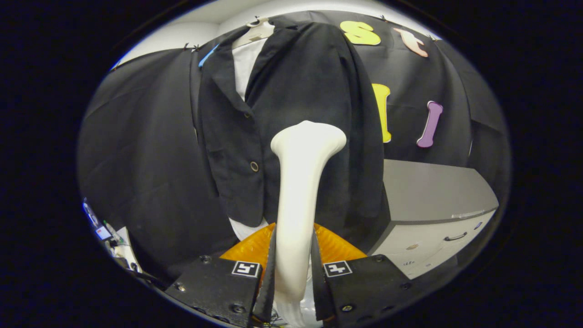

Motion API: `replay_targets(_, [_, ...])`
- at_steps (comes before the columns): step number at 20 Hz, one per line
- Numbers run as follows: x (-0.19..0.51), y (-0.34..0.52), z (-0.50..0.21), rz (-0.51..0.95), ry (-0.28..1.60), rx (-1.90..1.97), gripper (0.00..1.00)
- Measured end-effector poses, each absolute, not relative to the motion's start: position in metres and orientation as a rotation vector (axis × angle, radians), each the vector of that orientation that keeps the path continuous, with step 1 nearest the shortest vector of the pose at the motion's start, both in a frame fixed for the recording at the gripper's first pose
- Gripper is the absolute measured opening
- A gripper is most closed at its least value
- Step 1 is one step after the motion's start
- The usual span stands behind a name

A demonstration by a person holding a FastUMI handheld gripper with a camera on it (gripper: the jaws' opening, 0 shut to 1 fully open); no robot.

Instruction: Iron the clothes twice with a garment steamer, once on the left side and once on the right side.

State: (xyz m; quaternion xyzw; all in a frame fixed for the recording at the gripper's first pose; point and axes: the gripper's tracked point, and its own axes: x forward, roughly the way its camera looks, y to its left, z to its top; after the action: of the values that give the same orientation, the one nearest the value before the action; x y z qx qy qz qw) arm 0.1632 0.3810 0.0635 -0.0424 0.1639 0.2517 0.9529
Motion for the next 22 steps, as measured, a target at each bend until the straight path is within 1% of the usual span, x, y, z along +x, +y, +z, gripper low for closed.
replay_targets(5, [0.159, 0.386, 0.019, 0.538, 0.385, -0.124, 0.38])
replay_targets(15, [0.165, 0.373, -0.053, 0.513, 0.529, -0.141, 0.38])
replay_targets(19, [0.163, 0.368, -0.068, 0.507, 0.563, -0.144, 0.38])
replay_targets(22, [0.161, 0.365, -0.061, 0.505, 0.553, -0.141, 0.38])
